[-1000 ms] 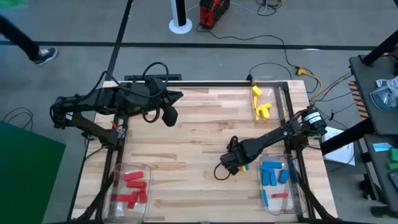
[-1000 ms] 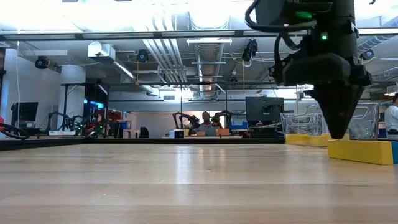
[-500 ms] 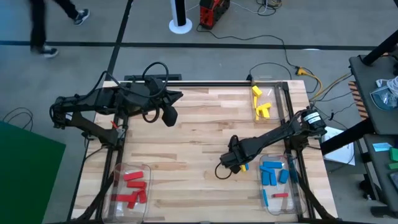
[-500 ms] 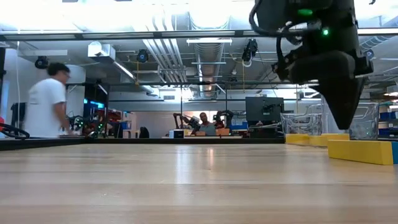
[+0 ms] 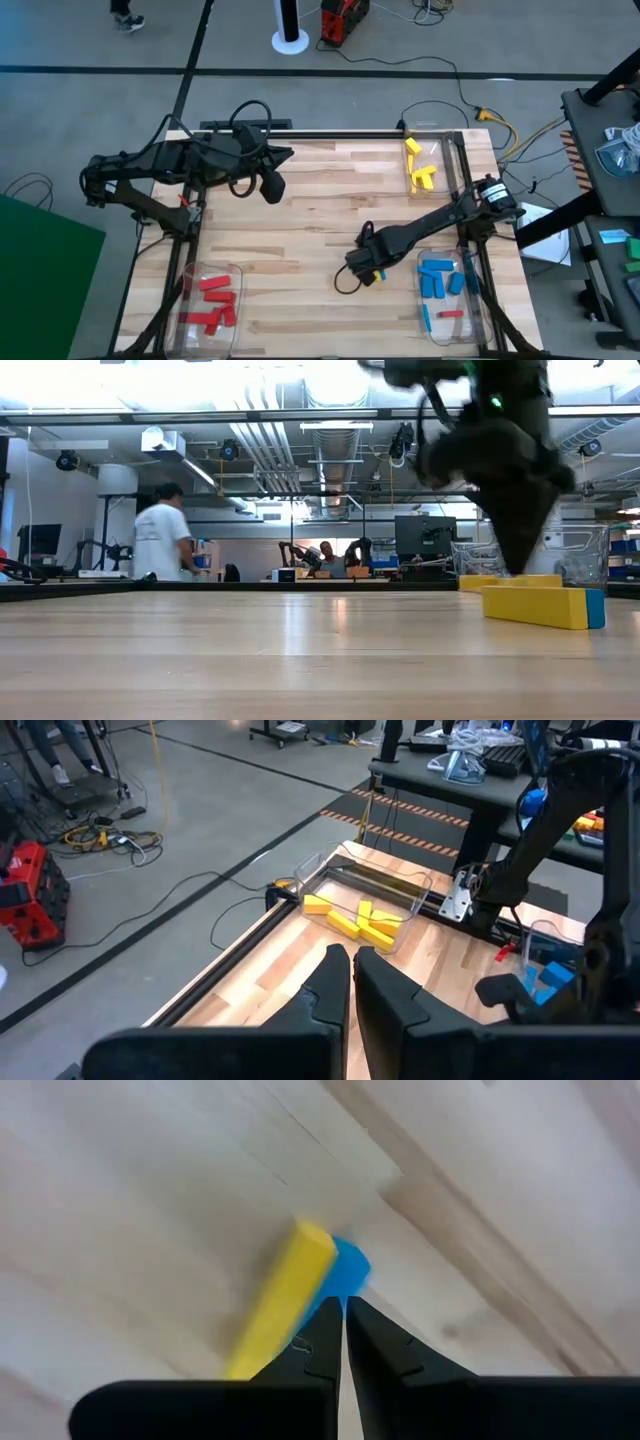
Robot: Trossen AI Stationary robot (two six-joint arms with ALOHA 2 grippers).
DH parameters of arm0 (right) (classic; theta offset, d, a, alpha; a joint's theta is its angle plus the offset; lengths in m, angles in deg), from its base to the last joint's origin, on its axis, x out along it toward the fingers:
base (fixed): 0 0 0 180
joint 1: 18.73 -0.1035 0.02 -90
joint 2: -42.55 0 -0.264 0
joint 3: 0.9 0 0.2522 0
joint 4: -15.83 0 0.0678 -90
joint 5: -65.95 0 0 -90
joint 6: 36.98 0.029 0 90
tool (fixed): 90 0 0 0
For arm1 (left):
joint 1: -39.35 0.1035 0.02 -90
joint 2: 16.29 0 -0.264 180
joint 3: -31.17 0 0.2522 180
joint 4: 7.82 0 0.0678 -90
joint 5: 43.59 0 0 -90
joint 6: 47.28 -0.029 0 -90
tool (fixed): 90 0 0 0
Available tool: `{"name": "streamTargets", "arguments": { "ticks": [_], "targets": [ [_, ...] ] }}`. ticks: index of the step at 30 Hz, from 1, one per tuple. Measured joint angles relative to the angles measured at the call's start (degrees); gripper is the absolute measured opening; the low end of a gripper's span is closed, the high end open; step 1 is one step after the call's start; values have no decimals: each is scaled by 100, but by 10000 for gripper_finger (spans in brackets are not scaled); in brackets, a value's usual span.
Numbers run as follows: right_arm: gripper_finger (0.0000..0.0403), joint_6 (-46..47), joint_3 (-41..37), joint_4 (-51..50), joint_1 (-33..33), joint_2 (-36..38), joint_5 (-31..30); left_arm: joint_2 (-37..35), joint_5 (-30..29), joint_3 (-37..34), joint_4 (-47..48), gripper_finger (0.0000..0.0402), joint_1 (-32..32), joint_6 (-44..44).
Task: Sort blocks
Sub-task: Put the yellow block into the top right transparent bin
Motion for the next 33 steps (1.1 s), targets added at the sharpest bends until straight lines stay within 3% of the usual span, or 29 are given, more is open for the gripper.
{"name": "streamTargets", "arguments": {
  "ticks": [6, 10, 13, 16, 27, 33],
  "targets": [
    [12, -357, 544, -156, 105, 92, -441, -2, 28, 0, 40, 0, 0, -77],
    [12, -812, 713, -491, 226, 369, -117, -4, 634, 0, 212, 0, 4, -255],
    [12, -1007, 645, -476, 241, 556, 223, 16, 747, 0, 371, 0, -2, -257],
    [12, -601, 505, -469, 236, 572, 264, 17, 743, 0, 583, 0, 0, -233],
    [69, -312, 184, 79, 219, -19, 150, -39, 697, 0, 695, 0, 0, -199],
    [54, -449, 191, 171, 188, -344, 153, -39, 688, 0, 693, 0, 0, -199]
  ]
}}
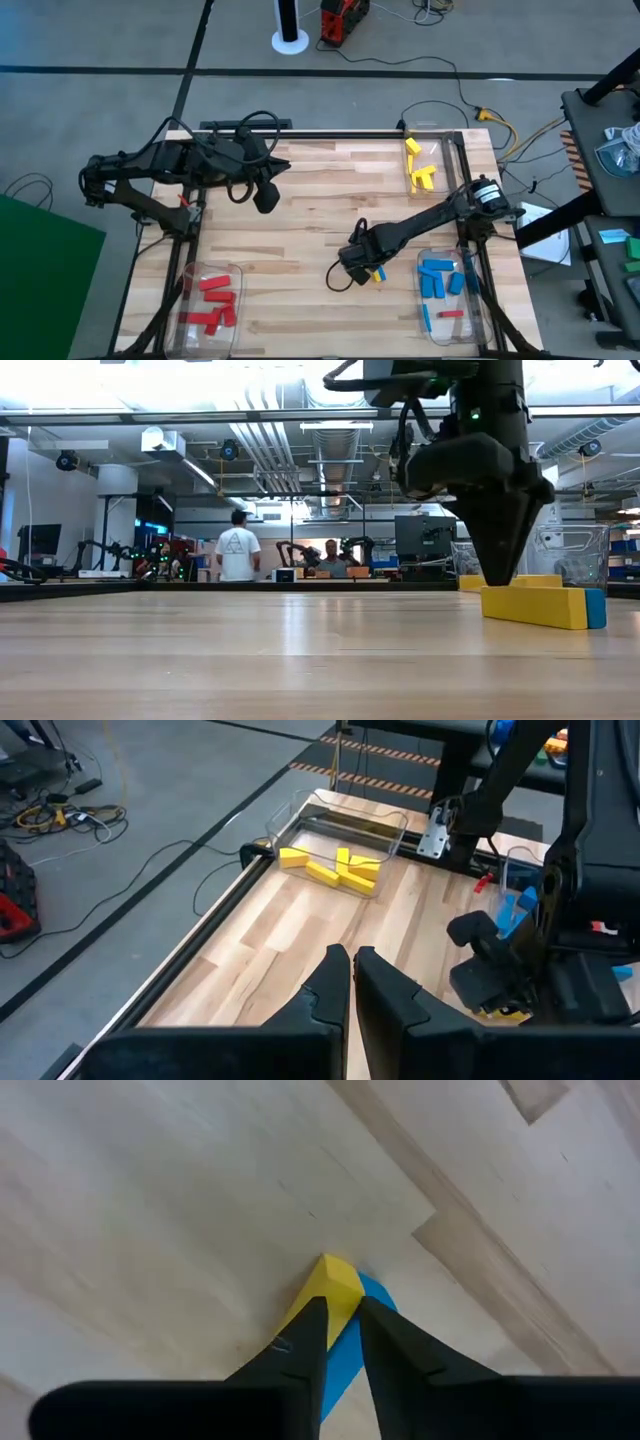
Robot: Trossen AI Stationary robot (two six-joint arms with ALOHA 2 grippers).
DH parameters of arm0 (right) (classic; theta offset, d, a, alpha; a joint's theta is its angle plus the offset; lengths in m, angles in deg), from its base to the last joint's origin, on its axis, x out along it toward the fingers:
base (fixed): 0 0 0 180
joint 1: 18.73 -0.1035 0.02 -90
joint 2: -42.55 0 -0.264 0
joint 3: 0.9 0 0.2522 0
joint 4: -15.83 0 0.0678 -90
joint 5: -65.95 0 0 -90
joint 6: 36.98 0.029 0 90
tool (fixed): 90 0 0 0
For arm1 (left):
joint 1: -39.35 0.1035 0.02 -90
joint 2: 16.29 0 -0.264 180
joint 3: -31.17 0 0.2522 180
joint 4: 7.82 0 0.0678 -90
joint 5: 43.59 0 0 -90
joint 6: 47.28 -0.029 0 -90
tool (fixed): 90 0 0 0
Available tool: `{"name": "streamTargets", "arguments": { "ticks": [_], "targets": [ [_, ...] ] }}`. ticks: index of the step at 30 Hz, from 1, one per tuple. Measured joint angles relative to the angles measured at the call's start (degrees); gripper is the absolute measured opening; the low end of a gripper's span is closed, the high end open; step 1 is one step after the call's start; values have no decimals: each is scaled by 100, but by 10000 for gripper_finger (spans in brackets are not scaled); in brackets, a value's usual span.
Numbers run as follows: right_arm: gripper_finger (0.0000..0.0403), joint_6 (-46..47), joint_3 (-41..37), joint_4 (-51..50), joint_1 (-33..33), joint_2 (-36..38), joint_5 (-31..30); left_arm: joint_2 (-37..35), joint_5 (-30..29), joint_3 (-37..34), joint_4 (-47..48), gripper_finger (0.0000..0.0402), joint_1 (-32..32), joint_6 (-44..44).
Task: Sort blocks
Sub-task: Put the yellow block into the top right transparent bin
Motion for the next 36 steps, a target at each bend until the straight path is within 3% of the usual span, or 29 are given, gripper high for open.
{"name": "streamTargets", "arguments": {
  "ticks": [5, 10, 13, 18, 24, 29, 36],
  "targets": [
    [27, -98, 49, 733, -1, 49, 144, 0, -2, 0, -10, 0, 0, 0],
    [11, -303, 265, 702, 22, 233, -115, 0, -10, 0, -41, 0, 0, 0],
    [17, -600, 290, 673, 45, 250, 76, 0, -91, 0, -39, 0, 0, 2],
    [60, -2381, 439, 691, -161, 266, 446, 0, -114, 0, -39, 0, 0, -2],
    [155, -3623, 378, 772, -279, 266, 409, 0, -134, 0, -39, 0, 0, -17],
    [207, -3450, 241, 1099, -414, 245, 458, 0, -136, 0, -35, 0, 0, -18],
    [211, -2996, -229, 1579, -452, 245, 431, 0, -138, 0, -35, 0, 0, -20]
  ]
}}
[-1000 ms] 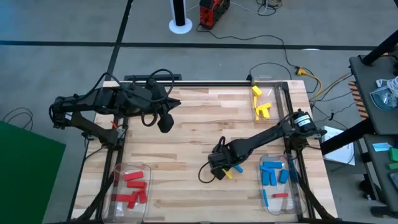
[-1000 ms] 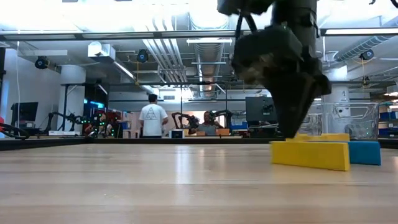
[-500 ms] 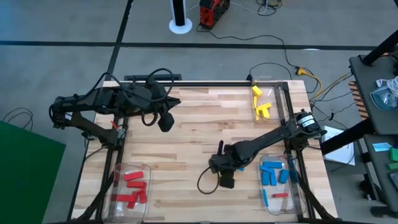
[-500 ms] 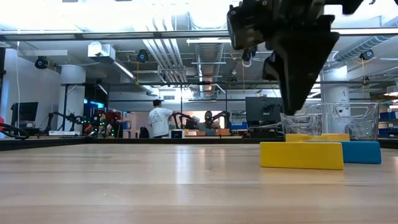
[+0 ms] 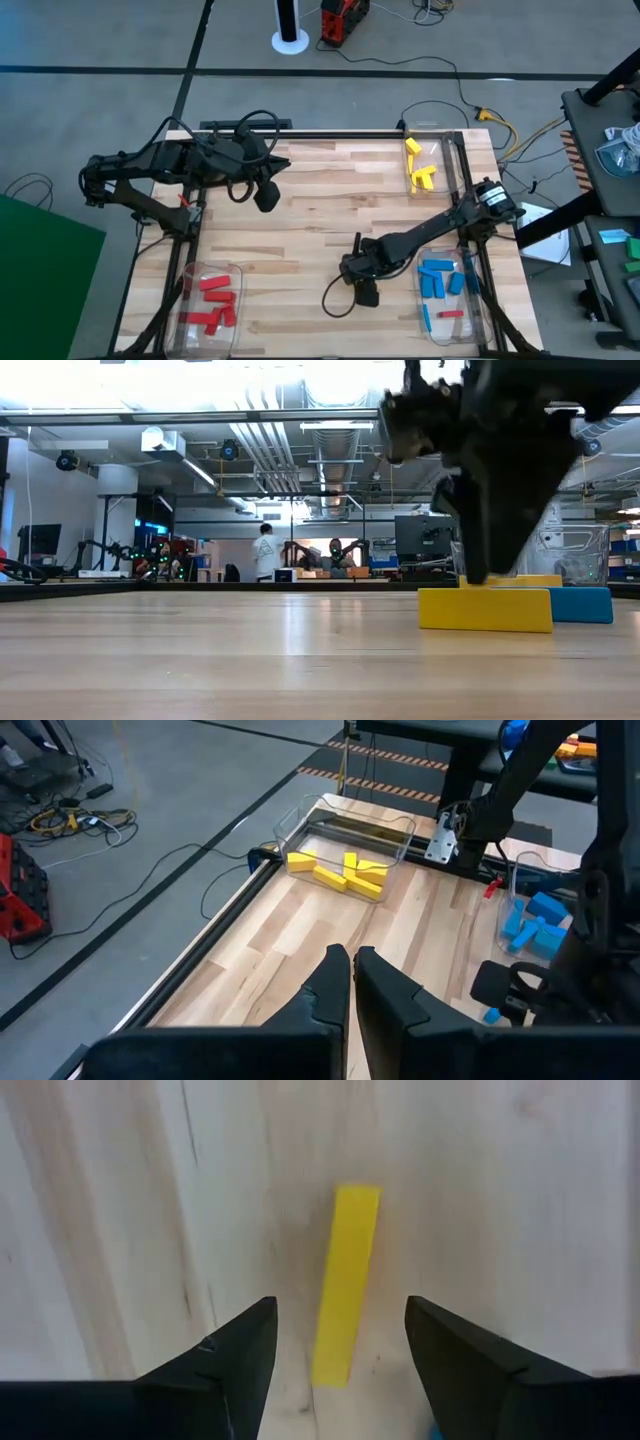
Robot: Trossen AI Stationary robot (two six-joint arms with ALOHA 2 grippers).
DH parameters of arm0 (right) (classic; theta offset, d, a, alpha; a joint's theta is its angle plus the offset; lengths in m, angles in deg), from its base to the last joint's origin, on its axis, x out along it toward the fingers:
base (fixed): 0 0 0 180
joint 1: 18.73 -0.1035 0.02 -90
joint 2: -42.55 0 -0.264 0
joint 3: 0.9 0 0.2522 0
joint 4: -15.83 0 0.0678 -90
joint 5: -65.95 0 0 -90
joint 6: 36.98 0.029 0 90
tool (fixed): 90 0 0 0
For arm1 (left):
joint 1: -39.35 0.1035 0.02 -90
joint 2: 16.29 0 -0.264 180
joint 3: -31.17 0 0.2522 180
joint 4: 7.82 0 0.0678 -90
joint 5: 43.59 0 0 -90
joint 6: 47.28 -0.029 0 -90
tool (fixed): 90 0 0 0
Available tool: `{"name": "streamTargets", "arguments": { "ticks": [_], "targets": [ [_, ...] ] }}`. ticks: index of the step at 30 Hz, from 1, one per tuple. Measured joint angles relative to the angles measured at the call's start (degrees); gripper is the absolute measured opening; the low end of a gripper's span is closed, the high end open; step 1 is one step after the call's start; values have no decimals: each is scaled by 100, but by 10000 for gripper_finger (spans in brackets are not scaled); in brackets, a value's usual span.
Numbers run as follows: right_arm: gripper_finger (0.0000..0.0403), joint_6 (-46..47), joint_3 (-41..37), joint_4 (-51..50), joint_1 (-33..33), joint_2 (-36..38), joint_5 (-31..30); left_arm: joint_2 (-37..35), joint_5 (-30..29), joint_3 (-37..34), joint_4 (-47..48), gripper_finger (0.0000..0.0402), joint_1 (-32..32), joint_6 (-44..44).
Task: Sort blocks
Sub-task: Put the yellow block into the top right transparent bin
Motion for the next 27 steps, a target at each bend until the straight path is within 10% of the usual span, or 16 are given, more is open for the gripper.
{"name": "streamTargets", "arguments": {
  "ticks": [10, 16, 27],
  "targets": [
    [183, 65, -785, 1057, 0, 0, -20, 2, -9, 0, -63, 0, 0, 0],
    [99, 15, -997, 1365, 4, 20, -49, 2, -15, 0, -140, 0, 0, 2],
    [50, -339, 66, -174, 239, 721, 40, 2, -15, 0, -173, 0, 0, 67]
  ]
}}
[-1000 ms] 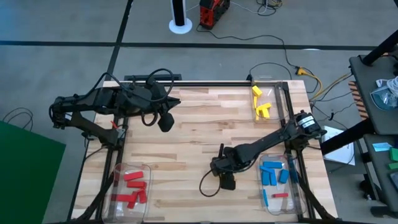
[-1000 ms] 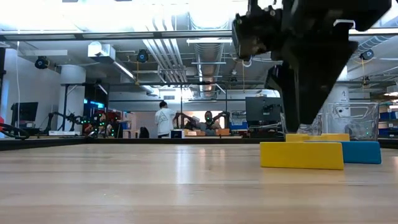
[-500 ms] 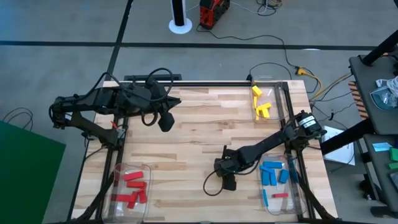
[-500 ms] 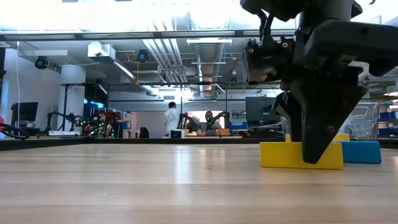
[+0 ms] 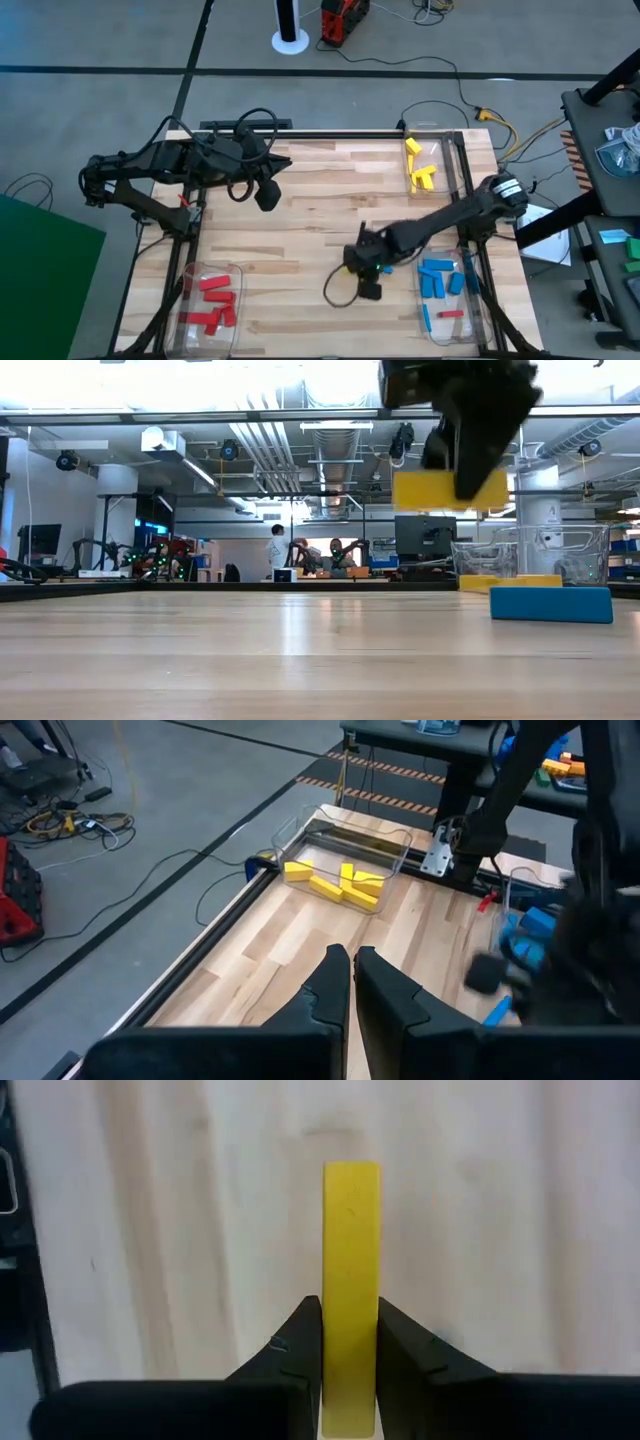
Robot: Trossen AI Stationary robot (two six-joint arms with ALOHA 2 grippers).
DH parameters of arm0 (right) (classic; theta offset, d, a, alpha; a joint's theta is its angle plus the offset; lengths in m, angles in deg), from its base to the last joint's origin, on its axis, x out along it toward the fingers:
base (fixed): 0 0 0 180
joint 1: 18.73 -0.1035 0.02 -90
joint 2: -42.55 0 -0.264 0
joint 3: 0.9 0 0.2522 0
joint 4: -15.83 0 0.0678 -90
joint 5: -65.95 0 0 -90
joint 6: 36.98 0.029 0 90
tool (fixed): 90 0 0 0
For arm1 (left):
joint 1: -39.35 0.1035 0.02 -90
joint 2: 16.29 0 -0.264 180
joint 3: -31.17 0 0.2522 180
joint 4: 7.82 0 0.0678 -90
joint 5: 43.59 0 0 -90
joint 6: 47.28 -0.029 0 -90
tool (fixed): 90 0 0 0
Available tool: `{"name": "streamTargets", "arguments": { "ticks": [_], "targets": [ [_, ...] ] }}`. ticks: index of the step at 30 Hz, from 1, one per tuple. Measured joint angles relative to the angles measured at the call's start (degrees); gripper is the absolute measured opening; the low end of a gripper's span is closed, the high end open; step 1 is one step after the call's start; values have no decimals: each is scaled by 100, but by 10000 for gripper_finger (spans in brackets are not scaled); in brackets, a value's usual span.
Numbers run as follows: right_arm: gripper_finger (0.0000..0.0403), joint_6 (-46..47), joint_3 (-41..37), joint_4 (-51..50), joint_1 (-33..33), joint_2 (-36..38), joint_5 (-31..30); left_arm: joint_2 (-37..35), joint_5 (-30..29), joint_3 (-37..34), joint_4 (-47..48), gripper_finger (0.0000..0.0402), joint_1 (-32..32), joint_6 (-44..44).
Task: Sort blocks
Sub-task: Put the yellow block into the top right transparent bin
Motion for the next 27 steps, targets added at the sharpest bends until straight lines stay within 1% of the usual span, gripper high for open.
{"name": "streamTargets", "arguments": {
  "ticks": [3, 6, 9, 13, 17, 21, 24, 25, 27],
  "targets": [
    [50, 249, 267, -952, 395, 365, -131, 12, 0, 0, -18, 0, 0, 67],
    [50, 455, 325, -1680, 1013, 813, -387, 17, 2, 0, -48, 0, 0, 110],
    [50, 748, 273, -2144, 1800, 1267, -619, 17, 2, 0, -156, 0, 0, 117],
    [50, 1216, 172, -2696, 2994, 1892, -1132, 17, 2, 0, -264, 0, 0, 119],
    [50, 1211, -21, -2784, 4184, 2434, -1269, 17, 2, 0, -264, 0, 0, 114],
    [50, 1150, -311, -2801, 5080, 2777, -1260, 17, 2, 0, -264, 0, 0, 112],
    [50, 923, -517, -2820, 5477, 2839, -1225, 17, 2, 0, -262, 0, 0, 110],
    [55, 863, -564, -2813, 5535, 2840, -1202, 17, 2, 0, -262, 0, 0, 106],
    [76, 779, -660, -2812, 5588, 2826, -1194, 17, 0, 0, -262, 0, 0, 67]
  ]
}}
